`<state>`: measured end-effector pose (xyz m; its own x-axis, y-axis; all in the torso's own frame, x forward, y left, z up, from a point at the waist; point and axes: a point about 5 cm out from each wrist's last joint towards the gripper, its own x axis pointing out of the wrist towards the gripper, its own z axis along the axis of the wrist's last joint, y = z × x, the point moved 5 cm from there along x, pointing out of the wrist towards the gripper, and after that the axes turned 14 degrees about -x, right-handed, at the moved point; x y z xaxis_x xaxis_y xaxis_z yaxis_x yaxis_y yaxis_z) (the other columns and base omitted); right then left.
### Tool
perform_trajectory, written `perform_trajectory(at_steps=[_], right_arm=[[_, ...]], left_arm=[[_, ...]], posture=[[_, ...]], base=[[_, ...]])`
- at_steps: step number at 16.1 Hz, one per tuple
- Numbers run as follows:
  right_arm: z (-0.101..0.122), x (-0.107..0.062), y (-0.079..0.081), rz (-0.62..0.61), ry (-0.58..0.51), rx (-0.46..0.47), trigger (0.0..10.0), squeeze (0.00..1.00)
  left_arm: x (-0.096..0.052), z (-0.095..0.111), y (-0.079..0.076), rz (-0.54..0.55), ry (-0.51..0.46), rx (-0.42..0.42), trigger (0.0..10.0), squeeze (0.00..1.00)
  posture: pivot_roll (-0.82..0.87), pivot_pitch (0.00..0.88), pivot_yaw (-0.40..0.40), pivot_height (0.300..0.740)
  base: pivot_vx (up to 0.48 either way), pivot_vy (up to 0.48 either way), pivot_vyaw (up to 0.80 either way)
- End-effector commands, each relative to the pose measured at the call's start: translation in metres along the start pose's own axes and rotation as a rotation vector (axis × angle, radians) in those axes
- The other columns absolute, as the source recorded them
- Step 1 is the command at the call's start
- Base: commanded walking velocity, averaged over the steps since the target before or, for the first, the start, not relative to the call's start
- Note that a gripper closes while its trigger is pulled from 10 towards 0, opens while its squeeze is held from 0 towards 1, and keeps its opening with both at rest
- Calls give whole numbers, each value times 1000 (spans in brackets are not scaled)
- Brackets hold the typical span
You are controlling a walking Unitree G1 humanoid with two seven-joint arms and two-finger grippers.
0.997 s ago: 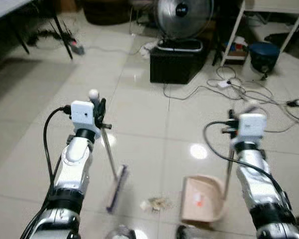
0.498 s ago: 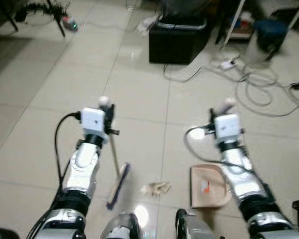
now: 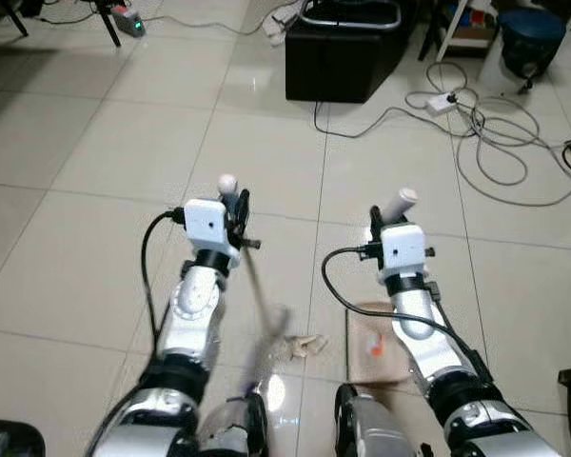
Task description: Sweep floor
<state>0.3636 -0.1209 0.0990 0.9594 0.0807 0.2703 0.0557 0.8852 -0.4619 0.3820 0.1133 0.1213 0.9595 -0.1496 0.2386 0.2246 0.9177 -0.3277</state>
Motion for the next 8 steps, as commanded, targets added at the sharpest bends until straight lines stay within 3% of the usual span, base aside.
perform_trajectory(at_steps=[1,6,8], right_arm=[[2,-3,6,-22,4,56,10000,0],[4,-11,17,-10,0,83,10000,0],[1,-11,13,-40,18,101,10000,0]], left_arm=[[2,1,1,41,-10,-75,10000,0],[10,6,3,91,-34,-179,10000,0],[17,17,-2,52,-63,-244,10000,0]], posture=[[54,327,62,740],[47,317,68,740],[51,296,65,740]], base=[[0,0,0],[0,0,0],[0,0,0]])
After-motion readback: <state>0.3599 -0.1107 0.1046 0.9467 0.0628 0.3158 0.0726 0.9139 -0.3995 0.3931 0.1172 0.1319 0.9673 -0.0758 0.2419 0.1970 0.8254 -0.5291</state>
